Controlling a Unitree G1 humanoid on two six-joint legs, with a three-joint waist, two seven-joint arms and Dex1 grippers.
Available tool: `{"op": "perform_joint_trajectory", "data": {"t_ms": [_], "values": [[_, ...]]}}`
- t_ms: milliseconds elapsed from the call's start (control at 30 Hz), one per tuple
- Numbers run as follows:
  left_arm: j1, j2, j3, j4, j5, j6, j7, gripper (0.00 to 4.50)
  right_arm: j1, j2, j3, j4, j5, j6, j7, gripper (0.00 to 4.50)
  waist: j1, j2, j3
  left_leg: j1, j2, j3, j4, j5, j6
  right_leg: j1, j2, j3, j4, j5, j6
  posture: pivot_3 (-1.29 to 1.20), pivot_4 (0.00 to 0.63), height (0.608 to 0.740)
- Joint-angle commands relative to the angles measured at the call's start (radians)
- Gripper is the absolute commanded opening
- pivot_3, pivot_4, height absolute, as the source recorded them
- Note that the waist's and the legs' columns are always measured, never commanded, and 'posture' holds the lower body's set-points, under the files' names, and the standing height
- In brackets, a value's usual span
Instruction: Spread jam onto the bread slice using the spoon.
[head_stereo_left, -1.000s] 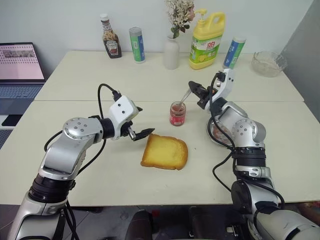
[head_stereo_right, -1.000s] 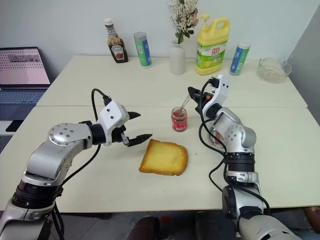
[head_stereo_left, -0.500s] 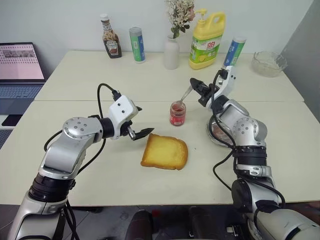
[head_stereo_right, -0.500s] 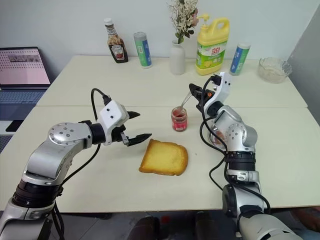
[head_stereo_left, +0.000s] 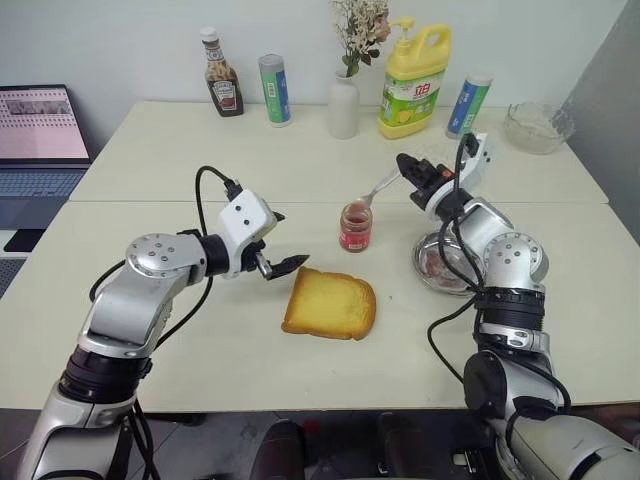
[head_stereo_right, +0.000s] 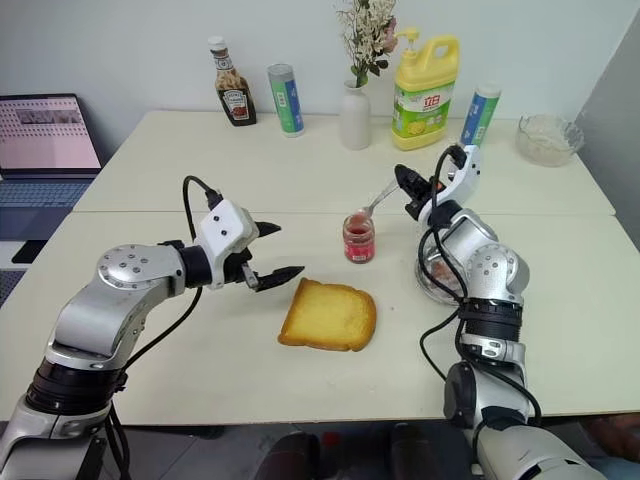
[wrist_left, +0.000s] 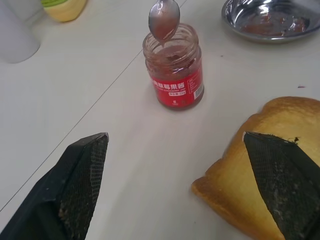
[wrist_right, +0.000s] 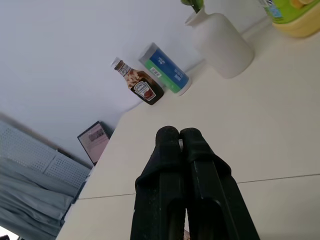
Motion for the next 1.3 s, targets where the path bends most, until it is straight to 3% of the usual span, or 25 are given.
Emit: {"op": "perform_joint_trajectory", "data": {"t_ms": [33,433,833,1000,1133,1300], "values": [[-0.014,-0.004,0.054,-0.027,-0.036,0.001,0.001,4.50,-0.021,0.002,-0.045,-0.011,0.075,0.029,-0.040,0.02,0.000,0.000,0.000,0.000,0.000,0.000,0.000,0.000,0.000,0.000,0.000,0.000,0.000,0.000,0.000,0.00,0.150,0.740],[0.038,0.017,0.088,-0.042,-0.093,-0.042,-0.055,4.50,-0.020,0.023,-0.079,-0.041,0.201,0.068,-0.097,0.02,-0.001,0.000,0.000,0.000,0.000,0.000,0.000,0.000,0.000,0.000,0.000,0.000,0.000,0.000,0.000,0.00,0.150,0.740],[0.248,0.142,0.204,-0.048,-0.068,-0.215,-0.173,4.50,0.093,0.065,0.073,-0.394,0.380,0.224,-0.162,0.02,-0.010,0.000,0.000,0.000,0.001,0.000,-0.002,0.000,0.000,-0.001,0.000,0.000,0.000,0.000,0.000,0.00,0.150,0.740],[0.413,0.193,0.239,-0.077,-0.039,-0.348,-0.241,4.50,0.210,0.022,0.292,-0.519,0.295,0.229,-0.044,0.02,-0.020,0.000,0.000,0.000,0.001,0.001,-0.002,0.000,0.000,-0.001,0.000,0.000,-0.001,0.000,0.000,0.00,0.150,0.740],[0.475,0.199,0.234,-0.103,-0.048,-0.365,-0.253,4.50,0.277,-0.038,0.456,-0.535,0.136,0.126,0.079,0.02,-0.018,0.000,0.000,-0.001,0.001,-0.001,-0.002,0.000,0.000,-0.001,-0.001,-0.001,-0.001,-0.001,-0.001,0.00,0.150,0.740],[0.495,0.194,0.218,-0.118,-0.039,-0.371,-0.246,4.50,0.310,-0.071,0.557,-0.518,-0.007,0.007,0.178,0.02,-0.019,-0.001,0.000,0.000,0.001,0.000,0.000,0.000,0.000,-0.001,0.000,0.000,-0.001,-0.001,0.000,0.00,0.150,0.740]]}}
